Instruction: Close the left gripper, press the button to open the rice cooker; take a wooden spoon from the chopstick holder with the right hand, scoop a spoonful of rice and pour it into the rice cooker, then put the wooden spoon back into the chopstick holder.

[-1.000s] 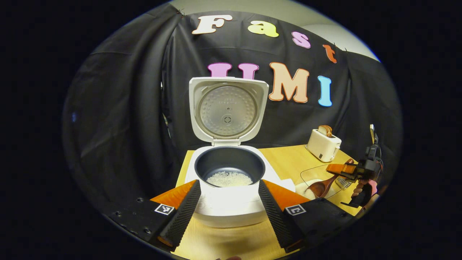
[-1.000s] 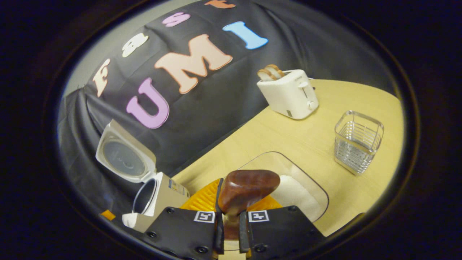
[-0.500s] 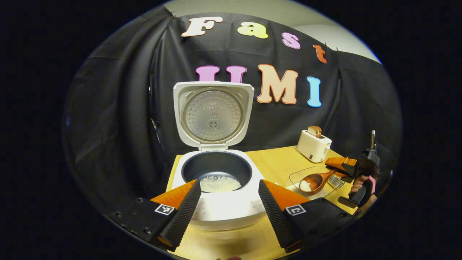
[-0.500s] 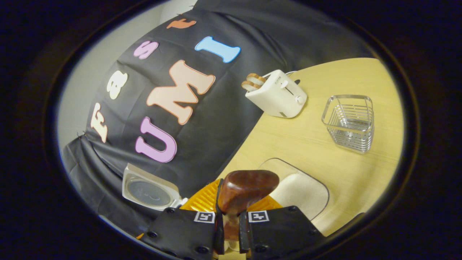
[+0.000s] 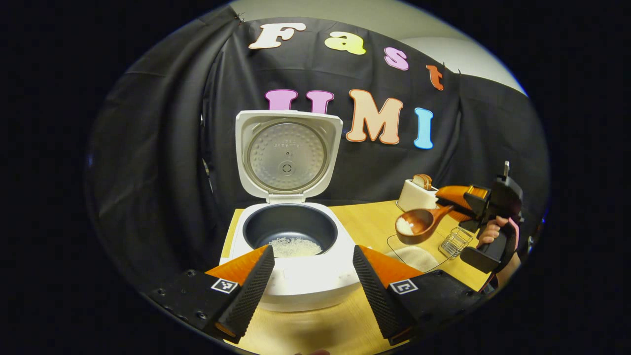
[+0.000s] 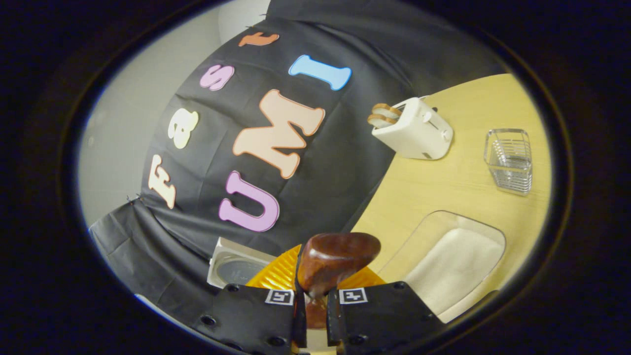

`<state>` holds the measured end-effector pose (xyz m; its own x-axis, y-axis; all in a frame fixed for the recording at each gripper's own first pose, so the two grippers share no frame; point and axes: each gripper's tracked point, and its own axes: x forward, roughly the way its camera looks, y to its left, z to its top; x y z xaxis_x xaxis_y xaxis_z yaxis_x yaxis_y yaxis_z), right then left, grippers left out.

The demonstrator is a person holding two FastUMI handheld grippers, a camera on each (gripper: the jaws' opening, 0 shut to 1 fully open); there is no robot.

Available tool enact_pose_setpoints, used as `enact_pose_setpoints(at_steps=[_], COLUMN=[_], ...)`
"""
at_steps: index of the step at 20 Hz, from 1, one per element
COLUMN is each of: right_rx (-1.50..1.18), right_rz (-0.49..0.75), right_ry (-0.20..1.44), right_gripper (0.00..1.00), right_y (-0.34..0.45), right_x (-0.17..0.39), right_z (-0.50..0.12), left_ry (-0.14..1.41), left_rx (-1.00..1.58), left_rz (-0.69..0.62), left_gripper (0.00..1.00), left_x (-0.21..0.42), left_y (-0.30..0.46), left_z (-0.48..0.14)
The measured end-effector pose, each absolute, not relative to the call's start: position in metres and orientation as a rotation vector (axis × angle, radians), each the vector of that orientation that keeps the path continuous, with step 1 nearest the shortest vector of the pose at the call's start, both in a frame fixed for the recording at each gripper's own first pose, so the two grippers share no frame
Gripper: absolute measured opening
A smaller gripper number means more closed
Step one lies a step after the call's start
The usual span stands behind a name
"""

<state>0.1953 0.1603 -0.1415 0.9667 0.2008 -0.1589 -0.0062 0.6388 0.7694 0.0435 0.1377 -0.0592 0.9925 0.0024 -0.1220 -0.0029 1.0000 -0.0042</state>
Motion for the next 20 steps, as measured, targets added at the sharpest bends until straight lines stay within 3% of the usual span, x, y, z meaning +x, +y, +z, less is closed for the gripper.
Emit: enact_pose_setpoints(at_steps=[2,3,4,11,20], right_rx=[0.866,0.854,0.832,0.698,0.413], right_rz=[0.153,0.167,0.176,0.287,0.386], right_ry=[0.244,0.249,0.252,0.267,0.271], right_gripper=[0.17,0.21,0.17,0.19,0.20], right_y=[0.183,0.195,0.206,0.288,0.375], right_x=[0.199,0.200,0.202,0.208,0.217], right_z=[-0.130,-0.127,-0.125,-0.101,-0.112], left_ry=[0.124,0.126,0.127,0.136,0.134], left_rx=[-0.013,-0.018,-0.023,-0.051,-0.075], left_rz=[0.010,0.014,0.018,0.046,0.097], left_gripper=[0.95,0.96,0.96,0.95,0.95], left_x=[0.040,0.038,0.037,0.026,0.014], left_y=[0.142,0.144,0.147,0.161,0.179], left_z=[-0.062,-0.063,-0.064,-0.072,-0.079])
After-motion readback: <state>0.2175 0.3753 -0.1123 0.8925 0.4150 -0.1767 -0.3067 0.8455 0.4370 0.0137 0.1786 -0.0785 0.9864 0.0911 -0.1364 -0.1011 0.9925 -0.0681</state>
